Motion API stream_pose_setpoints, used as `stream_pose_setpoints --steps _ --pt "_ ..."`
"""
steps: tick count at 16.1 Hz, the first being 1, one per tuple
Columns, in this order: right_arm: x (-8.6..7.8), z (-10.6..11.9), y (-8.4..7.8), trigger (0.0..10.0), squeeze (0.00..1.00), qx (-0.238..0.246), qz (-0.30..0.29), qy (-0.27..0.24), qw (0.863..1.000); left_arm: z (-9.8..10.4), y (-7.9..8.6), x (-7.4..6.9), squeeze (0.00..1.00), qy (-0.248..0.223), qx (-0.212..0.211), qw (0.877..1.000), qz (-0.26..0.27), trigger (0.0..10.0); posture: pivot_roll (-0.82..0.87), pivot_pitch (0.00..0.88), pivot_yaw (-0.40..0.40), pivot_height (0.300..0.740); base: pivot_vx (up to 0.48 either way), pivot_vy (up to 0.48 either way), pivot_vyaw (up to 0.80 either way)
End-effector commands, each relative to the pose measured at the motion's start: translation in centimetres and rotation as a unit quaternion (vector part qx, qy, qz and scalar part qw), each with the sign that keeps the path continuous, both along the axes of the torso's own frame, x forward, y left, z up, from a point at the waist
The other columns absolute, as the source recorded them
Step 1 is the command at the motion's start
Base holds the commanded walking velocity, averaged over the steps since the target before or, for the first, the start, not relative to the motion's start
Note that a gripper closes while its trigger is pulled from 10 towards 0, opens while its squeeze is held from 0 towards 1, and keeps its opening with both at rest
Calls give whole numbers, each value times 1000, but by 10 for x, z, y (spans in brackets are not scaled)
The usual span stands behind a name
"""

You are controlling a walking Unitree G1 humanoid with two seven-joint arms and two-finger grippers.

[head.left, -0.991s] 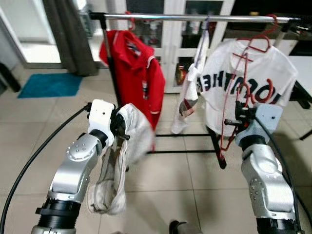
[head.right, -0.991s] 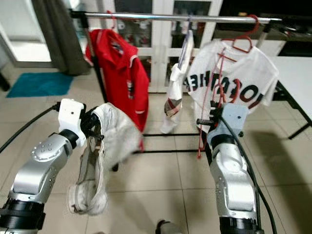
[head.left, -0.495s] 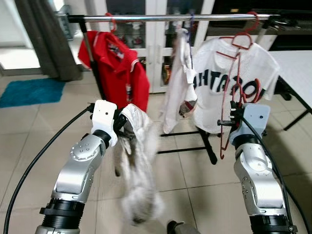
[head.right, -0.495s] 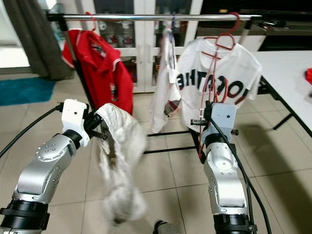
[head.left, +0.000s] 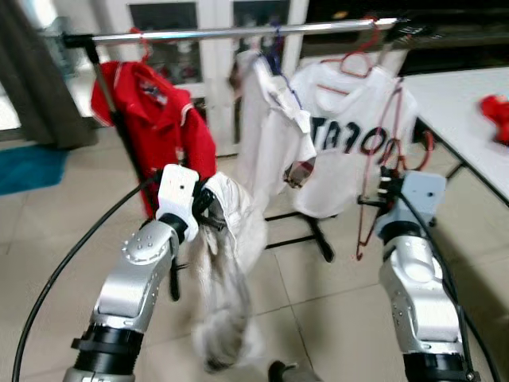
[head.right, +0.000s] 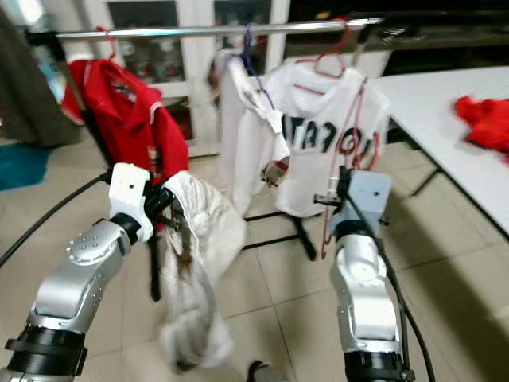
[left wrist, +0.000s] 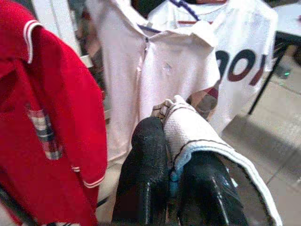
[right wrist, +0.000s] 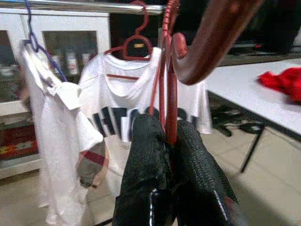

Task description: Hang hanger

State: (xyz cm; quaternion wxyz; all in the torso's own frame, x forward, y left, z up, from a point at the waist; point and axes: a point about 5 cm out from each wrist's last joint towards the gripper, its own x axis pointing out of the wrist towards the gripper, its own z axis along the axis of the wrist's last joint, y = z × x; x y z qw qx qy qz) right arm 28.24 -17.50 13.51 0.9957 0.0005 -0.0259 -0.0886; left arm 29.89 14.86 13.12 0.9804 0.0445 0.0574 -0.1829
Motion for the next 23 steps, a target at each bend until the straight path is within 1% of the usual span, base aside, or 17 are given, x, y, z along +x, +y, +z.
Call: stream_pose_setpoints --steps 1,2,3,4,5,6,8,10,12,15,16,17,18,19,20,22,23 --pt "-1 3 -1 10000 0 0 9 -12 1000 15 -2 2 0 -36 -3 999 -6 10000 -60 0 -4 740 0 0 -800" --pt "0 2 -6 10000 0 3 -4 -7 1000 16 -2 2 0 -37 -10 999 -3 10000 -59 0 -5 740 0 0 -800" --pt "-1 -2 -11 10000 0 -5 -23 9 1000 15 -3 2 0 -31 -15 999 0 10000 -56 0 -5 740 0 0 -800" --pt "-1 -4 -12 10000 0 -10 -28 19 999 15 -3 1 0 -30 -15 999 1 10000 -56 0 -5 740 0 0 -800" --pt "-1 -3 -15 10000 0 -48 -49 13 998 13 -4 1 0 -30 -17 999 9 10000 -57 0 -2 740 0 0 -800" --pt "-1 1 -16 10000 0 -65 -69 -7 995 12 -4 2 0 -30 -14 999 12 10000 -57 0 0 740 0 0 -800" --pt "0 3 -15 10000 0 -76 -82 -19 994 12 -4 2 0 -32 -10 999 13 10000 -58 0 4 740 0 0 -794" --pt "0 4 -13 10000 0 -77 -89 -23 993 13 -4 3 0 -33 -9 999 11 10000 -58 0 5 740 0 0 -784" --pt "1 3 -11 10000 0 -62 -80 -16 995 14 -4 3 0 -33 -7 999 13 10000 -58 0 7 740 0 0 -775" --pt "-2 -6 -20 10000 0 -74 -112 8 991 15 -6 5 0 -34 6 999 15 10000 -58 0 8 740 0 0 -769" --pt "-4 -16 -20 10000 0 -65 -85 45 993 15 -3 8 0 -45 6 998 51 10000 -57 0 12 740 0 0 -738" --pt "-6 -18 -15 10000 0 -51 -43 61 996 13 -1 10 0 -44 7 997 63 10000 -58 0 13 740 0 0 -769" --pt "-6 -15 -10 10000 0 -38 -16 56 998 12 0 10 0 -38 6 998 53 10000 -59 0 15 740 0 0 -800" --pt "-5 -14 -10 10000 0 -33 -22 54 998 13 1 10 0 -36 4 998 53 10000 -61 0 16 740 0 0 -800" --pt "-4 -12 -7 10000 0 -13 -9 49 999 15 2 11 0 -41 5 998 50 10000 -61 0 16 740 0 0 -800" --pt "-4 -10 -8 10000 0 -13 -25 48 998 18 3 12 0 -43 0 998 50 10000 -61 0 16 740 0 0 -800" --pt "-4 -13 -5 10000 0 23 10 66 997 18 4 13 0 -45 1 998 52 10000 -61 0 18 740 0 0 -775"
